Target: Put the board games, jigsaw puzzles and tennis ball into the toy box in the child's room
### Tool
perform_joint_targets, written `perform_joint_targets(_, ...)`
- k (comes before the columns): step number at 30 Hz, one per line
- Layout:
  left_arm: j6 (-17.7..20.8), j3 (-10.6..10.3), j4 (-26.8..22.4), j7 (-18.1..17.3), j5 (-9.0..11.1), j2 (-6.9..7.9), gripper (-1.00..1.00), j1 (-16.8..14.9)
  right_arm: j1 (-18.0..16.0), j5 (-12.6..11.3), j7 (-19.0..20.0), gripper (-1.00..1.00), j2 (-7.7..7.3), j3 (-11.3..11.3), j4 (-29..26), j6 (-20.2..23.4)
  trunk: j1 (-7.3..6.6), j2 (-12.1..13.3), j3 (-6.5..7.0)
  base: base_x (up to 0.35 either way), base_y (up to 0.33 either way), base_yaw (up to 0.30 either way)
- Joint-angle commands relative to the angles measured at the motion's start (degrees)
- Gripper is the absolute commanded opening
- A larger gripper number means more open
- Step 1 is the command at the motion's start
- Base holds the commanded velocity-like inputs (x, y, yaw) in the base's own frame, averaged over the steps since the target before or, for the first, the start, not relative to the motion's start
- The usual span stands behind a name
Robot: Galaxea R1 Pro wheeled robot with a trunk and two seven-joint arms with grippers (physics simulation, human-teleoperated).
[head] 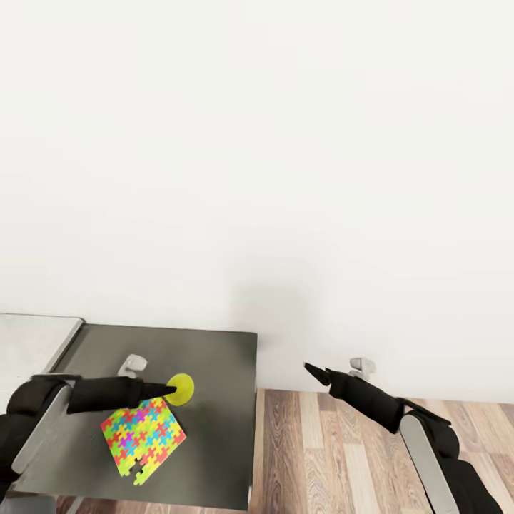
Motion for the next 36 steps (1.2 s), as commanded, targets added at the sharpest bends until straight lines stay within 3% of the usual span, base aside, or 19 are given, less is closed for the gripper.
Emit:
perform_joint_targets(1,0.18,1.93,-0.13,-4.3,-0.1,0.78,-1.0,0.28,0.08,-0.12,2.52,1.0,-0.03,-0.37,-0.11,0.38,0.04,-0.09,0.0,0.0,0.0,0.0)
perform_joint_targets(4,0.02,5.56,-0.26,-12.08,-0.38,1.9,-1.0,1.13,0.22,-0.11,7.98,1.0,-0.06,-1.29,-0.19,0.36,0.04,-0.09,0.27,0.0,0.0,0.0)
perform_joint_targets(6,-0.17,9.3,-0.32,-18.64,-0.5,2.69,-1.0,2.35,0.18,-0.11,14.46,1.0,-0.02,-2.67,-0.26,0.34,0.04,-0.09,0.44,0.0,0.0,0.0)
perform_joint_targets(8,-0.24,12.65,-0.34,-22.51,-0.55,3.12,-1.0,2.94,0.15,-0.11,19.48,1.0,0.08,-3.68,-0.62,0.25,0.04,-0.09,0.62,0.0,0.0,0.0)
perform_joint_targets(12,-0.31,18.61,-0.3,-27.92,-0.62,3.44,-1.0,4.21,0.06,-0.11,26.26,1.0,0.16,-4.78,-1.49,-0.06,0.04,-0.09,0.97,0.0,0.0,0.0)
perform_joint_targets(14,-0.33,20.32,-0.3,-29.34,-0.63,3.5,-1.0,4.8,0.05,-0.07,27.62,1.0,0.21,-4.99,-1.59,-0.15,0.04,-0.09,1.06,0.0,0.0,0.0)
perform_joint_targets(27,-0.62,24.12,-1.47,-29.34,-0.27,3.49,-1.0,6.38,0.03,0.85,28.05,1.0,1.09,-5.11,-1.18,-2.57,0.04,-0.09,1.16,0.0,0.0,0.0)
perform_joint_targets(31,-0.62,23.61,-0.7,-29.34,-0.53,3.61,-1.0,5.84,0.03,0.86,27.5,1.0,2.27,-5.18,-1.14,-3.85,0.04,-0.09,1.16,0.0,0.0,0.0)
perform_joint_targets(36,-0.62,23.59,-0.56,-29.34,-0.65,3.58,-1.0,5.76,0.03,0.79,27.09,1.0,2.66,-5.18,-1.15,-5.45,0.04,-0.09,1.19,0.0,0.0,0.0)
